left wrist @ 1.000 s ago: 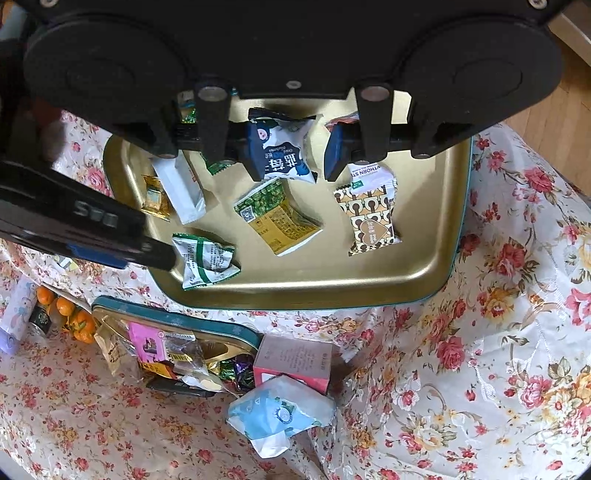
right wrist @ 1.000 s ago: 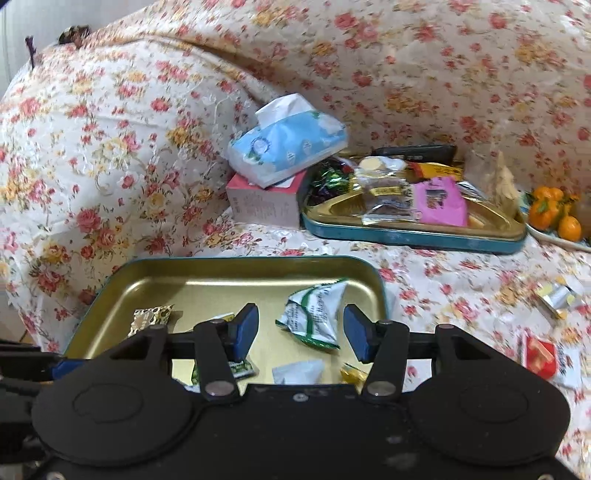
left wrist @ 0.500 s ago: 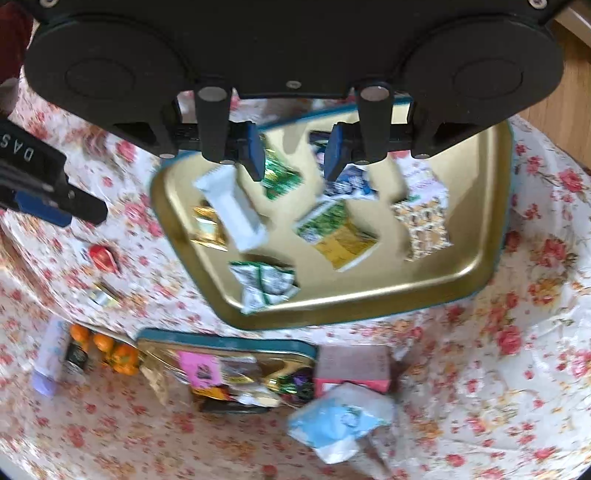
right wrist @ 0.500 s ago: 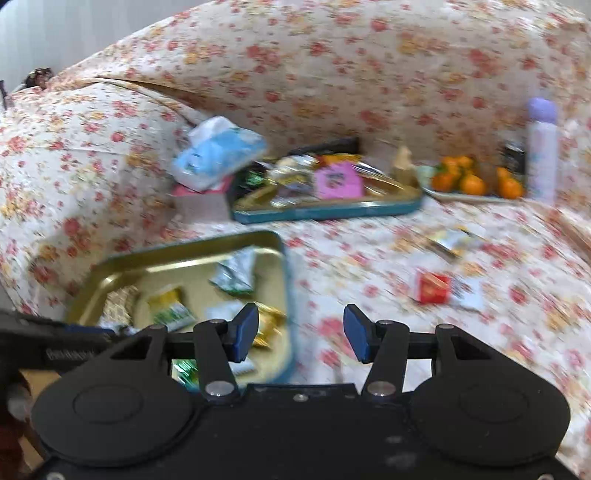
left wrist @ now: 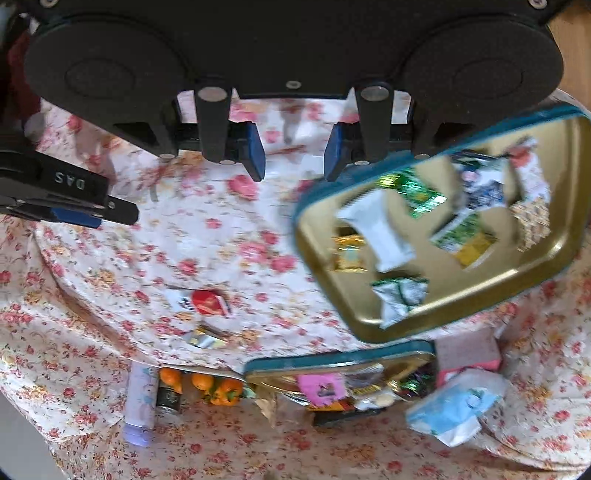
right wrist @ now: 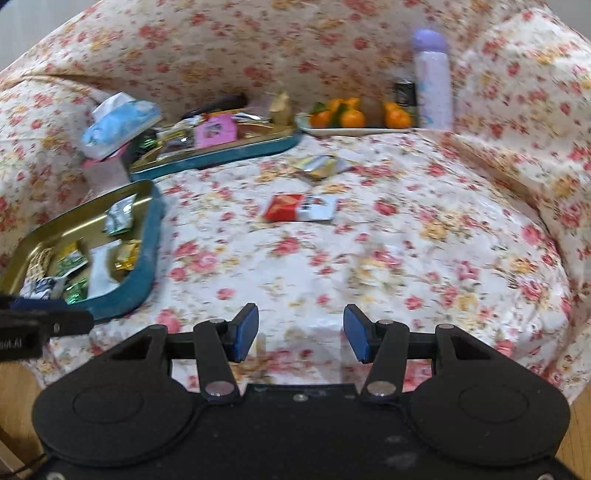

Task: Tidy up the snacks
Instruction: 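Move both open tools back toward the remaining snacks, then grasp the red-white hawthorn packet with the left tool while the right tool grasps the silver-yellow foil packet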

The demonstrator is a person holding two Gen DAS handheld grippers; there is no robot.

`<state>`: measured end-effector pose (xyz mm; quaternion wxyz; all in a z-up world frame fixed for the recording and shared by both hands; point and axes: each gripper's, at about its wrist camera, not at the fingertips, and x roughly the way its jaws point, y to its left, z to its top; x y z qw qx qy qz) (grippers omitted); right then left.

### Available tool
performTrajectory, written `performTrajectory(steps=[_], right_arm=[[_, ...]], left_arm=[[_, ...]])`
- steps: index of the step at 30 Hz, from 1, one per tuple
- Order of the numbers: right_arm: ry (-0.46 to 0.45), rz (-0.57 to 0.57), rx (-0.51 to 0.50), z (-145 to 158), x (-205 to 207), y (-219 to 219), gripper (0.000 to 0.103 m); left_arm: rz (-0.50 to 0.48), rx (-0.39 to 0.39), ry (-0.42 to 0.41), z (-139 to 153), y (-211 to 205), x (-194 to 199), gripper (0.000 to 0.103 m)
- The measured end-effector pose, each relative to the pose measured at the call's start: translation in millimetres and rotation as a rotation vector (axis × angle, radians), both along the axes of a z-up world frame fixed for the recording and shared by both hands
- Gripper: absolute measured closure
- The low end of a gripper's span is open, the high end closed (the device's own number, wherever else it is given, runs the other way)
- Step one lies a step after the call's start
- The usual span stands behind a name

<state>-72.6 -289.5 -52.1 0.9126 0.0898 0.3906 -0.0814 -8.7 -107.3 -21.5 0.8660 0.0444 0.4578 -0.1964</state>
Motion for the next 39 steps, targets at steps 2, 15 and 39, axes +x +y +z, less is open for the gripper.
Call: performTrajectory(steps=[2, 15, 39], right_arm=[[-0.005, -0.017, 0.01, -2, 4, -8, 0.049], [-0.047, -0.07, 0.045, -7, 34, -56, 0.048], [0.061, 0.297, -0.065, -28, 164, -60, 0.047]], left_arm=[[0.01, -0.008, 0.017, 0, -10, 3, 0.059], [0.093, -0.034, 0.106, -17, -73, 44, 0.06], [0.179, -0.044, 0.181, -33, -86, 71, 0.06]])
